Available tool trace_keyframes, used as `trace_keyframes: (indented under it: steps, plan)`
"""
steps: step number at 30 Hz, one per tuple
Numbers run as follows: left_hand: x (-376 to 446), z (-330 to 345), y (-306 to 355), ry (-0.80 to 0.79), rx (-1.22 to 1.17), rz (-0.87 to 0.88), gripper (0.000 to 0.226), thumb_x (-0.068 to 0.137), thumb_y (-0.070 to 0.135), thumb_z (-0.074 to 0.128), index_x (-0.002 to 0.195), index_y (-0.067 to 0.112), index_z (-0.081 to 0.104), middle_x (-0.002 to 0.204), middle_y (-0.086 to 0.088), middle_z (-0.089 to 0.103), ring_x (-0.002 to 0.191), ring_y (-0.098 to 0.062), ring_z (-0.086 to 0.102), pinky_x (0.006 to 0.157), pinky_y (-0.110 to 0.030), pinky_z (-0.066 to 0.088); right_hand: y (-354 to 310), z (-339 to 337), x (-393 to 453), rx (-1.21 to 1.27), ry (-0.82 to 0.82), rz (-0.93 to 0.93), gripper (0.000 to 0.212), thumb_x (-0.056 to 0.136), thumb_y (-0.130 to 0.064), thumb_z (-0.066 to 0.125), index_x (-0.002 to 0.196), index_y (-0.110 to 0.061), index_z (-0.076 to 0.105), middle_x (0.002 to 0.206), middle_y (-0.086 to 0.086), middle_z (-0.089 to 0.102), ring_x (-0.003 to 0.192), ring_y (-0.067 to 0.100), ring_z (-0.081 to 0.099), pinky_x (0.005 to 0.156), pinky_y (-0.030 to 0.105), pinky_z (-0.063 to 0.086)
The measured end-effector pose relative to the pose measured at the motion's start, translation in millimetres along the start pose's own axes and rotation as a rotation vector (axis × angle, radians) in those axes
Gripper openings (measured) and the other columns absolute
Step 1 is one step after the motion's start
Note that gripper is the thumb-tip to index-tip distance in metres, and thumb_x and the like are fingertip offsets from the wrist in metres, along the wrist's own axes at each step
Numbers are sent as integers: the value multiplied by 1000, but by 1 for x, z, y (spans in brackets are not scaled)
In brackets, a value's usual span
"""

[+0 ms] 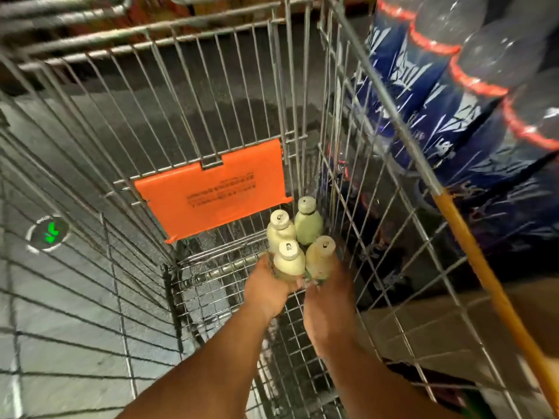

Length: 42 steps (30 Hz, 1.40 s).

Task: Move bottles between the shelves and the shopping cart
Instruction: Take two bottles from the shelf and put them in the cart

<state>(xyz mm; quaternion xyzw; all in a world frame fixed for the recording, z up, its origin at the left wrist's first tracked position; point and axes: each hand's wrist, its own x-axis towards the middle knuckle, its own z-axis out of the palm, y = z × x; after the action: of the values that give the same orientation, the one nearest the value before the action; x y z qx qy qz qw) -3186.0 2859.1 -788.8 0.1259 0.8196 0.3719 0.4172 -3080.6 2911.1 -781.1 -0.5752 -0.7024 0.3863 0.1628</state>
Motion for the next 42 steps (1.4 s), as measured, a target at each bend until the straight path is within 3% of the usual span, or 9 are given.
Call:
trace_keyframes:
  steps: [3,6,10,14,19,24,27,37,42]
  plan:
    - [-40,-23,31,50,143,27,100,65,48,87,146,21,35,129,-3,63,105,-26,66,91,-39,55,-24,-33,-22,-51,-70,-52,40,86,-15,61,123,-14,45,114,10,56,103,31,57,87,44,51]
    - [-82,-52,69,64,196,118,98,63,34,76,149,19,33,134,-10,59,101,-31,67,84,-42,56,-64,-70,-51,-108,-68,-101,39,85,-23,61,119,-16,44,111,5,53,99,26,57,80,35,49]
    - [-144,-94,113,98,284,236,83,75,26,74,148,29,35,123,-18,63,107,-38,63,89,-46,54,-129,-124,-87,-308,-45,-298,48,92,-39,53,132,-13,49,125,4,52,115,22,51,97,30,41]
    - [-231,-150,166,133,414,445,75,79,30,74,146,21,41,137,-9,57,124,-29,55,101,-40,46,-205,-188,-156,-389,157,-308,65,90,-54,51,142,-18,36,141,2,42,129,24,40,106,37,36]
    - [-383,-218,221,115,446,706,88,76,46,79,149,19,38,143,-11,51,129,-30,50,105,-38,43,-286,-286,-288,-384,437,-256,78,78,-71,57,133,-17,43,133,5,49,127,29,43,102,43,40]
    - [-527,-261,266,61,456,1029,65,70,45,83,127,25,58,126,-3,65,118,-26,58,85,-31,44,-339,-381,-413,-364,651,-173,72,73,-72,59,121,-19,49,123,7,55,119,32,49,94,45,44]
    - [-603,-264,285,28,520,1135,85,71,47,82,143,19,47,138,-9,56,127,-28,52,101,-35,44,-347,-433,-478,-404,761,-153,72,73,-69,58,123,-18,49,125,8,54,120,32,48,96,46,42]
    - [-841,-211,288,-135,589,1510,74,73,46,81,137,23,52,132,-6,62,118,-27,59,91,-32,47,-297,-592,-691,-499,973,47,70,76,-65,57,126,-17,46,129,8,50,122,33,44,98,49,37]
    - [-966,-160,269,-265,630,1608,83,76,45,80,146,18,43,138,-8,58,118,-29,60,96,-36,48,-241,-669,-813,-492,1035,199,77,74,-70,55,132,-20,46,132,6,49,122,32,45,96,50,38]
